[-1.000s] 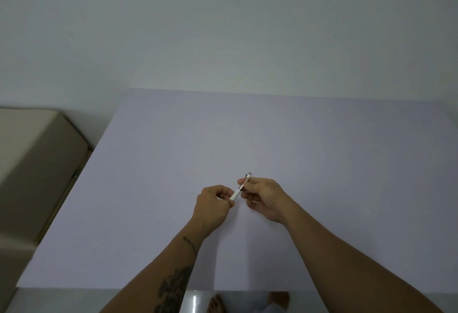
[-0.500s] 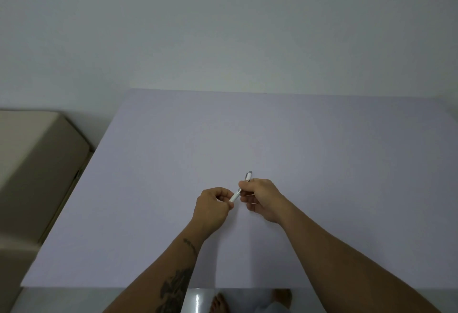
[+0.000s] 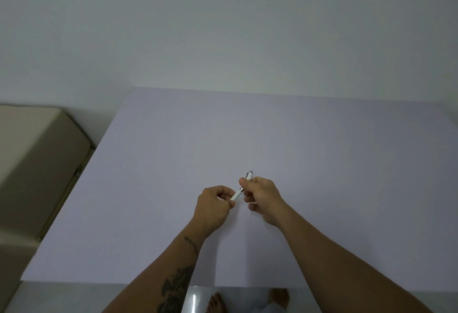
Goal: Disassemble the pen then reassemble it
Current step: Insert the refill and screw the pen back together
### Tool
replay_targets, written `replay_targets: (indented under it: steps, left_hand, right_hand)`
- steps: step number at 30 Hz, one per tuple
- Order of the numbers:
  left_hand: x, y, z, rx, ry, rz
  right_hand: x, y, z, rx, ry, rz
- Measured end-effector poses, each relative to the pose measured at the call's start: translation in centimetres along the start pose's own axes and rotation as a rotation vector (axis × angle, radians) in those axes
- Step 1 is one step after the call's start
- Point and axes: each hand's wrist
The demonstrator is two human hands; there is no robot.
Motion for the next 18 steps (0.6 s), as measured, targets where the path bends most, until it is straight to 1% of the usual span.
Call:
replay_targets:
  steps: [2,4,6,11,13,15,18]
  left_hand:
    - [-0.1,0.0,0.0,-0.001,0.003,0.008]
    - [-0.2,0.0,0.1,-0.002,0.008,0.018]
    - [-0.2,0.0,0.2,0.001,0.006,0.018]
    - [0.1,0.1,0.6,0.03,0.017,0.023]
    - [-0.2,0.0,0.1,0.04,0.027,0.051]
    - [-0.9,0.0,-0.5,0.05,0.041,0.093]
    - [-0.4,0.3,-0.7,0.06,0.042,0.092]
  right_hand:
    - [-0.4,-0.1,-0.1,0.033,0.102,-0.083]
    - [-0.8,-0.1,0.0,0.02,0.142,-0.109]
    - [-0.7,0.0,0.1,-0.012,0.121,-0.058]
    - [0.6,0.6,0.1,-0.057,0.017,0.141]
    - [1.6,0.5,0.1,-0.055,-0.011,0.163]
    - [2.3,0.2,0.0,-0.011,0.024,0.095]
    - [0.8,-0.1,-0.3,0.043,0.131,-0.036]
Point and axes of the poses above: each hand's wrist, its own y-axis towards the middle knuckle, its own x-axis out of the palm, z = x × y, and after that the axes turned 5 degrees about -y, right-handed
